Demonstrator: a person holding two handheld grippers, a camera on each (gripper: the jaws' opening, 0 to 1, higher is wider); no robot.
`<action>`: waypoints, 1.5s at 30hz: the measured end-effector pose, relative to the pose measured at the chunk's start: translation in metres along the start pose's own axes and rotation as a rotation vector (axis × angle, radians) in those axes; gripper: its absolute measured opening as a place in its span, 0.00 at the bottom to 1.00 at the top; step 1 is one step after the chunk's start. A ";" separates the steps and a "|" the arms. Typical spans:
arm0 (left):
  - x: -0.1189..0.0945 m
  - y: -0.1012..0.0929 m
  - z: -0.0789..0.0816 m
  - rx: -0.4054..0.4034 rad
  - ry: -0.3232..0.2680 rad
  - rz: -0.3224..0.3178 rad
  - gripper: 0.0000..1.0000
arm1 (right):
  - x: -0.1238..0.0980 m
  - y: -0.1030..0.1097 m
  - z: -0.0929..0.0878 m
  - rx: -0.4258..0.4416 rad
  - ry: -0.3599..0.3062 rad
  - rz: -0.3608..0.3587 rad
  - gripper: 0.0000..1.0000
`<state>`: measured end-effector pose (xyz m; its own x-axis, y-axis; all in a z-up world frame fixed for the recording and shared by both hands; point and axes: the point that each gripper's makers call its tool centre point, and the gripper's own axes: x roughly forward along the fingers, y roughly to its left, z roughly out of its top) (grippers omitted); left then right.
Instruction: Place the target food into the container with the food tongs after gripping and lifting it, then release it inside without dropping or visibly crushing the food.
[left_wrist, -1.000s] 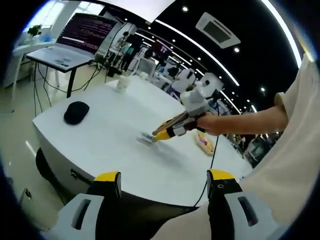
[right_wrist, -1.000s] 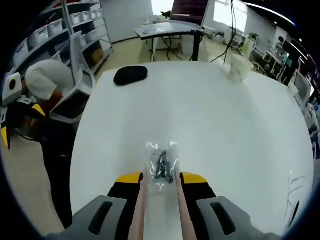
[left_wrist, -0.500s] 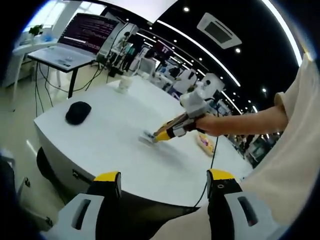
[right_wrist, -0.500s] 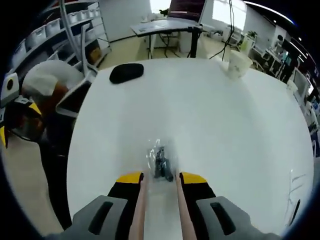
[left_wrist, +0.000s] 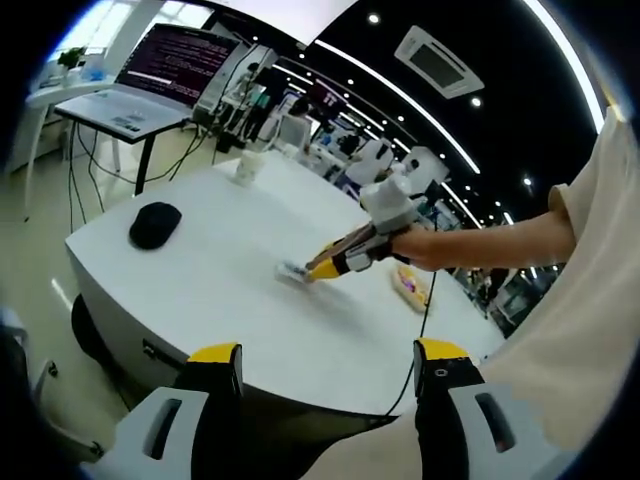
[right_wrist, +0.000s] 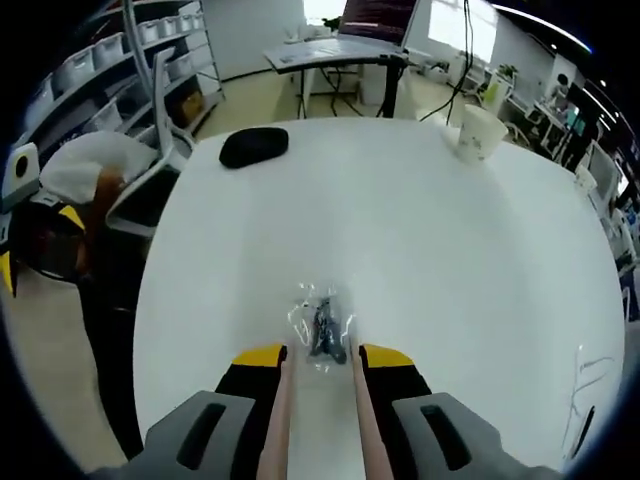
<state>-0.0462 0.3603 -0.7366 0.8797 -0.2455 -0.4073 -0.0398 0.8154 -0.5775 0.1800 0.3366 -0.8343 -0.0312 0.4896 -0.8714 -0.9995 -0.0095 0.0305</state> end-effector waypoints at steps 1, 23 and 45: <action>0.000 0.000 0.000 0.001 0.001 -0.001 0.69 | -0.002 0.001 0.003 0.002 -0.004 -0.001 0.28; -0.002 0.007 -0.001 -0.014 -0.002 0.004 0.69 | 0.007 0.000 0.002 0.006 0.020 -0.001 0.26; 0.000 0.011 -0.004 -0.032 0.000 0.008 0.69 | 0.018 -0.001 -0.003 0.012 0.042 -0.006 0.25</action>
<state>-0.0484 0.3672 -0.7457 0.8791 -0.2392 -0.4122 -0.0619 0.8003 -0.5964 0.1806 0.3423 -0.8512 -0.0255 0.4525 -0.8914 -0.9995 0.0036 0.0304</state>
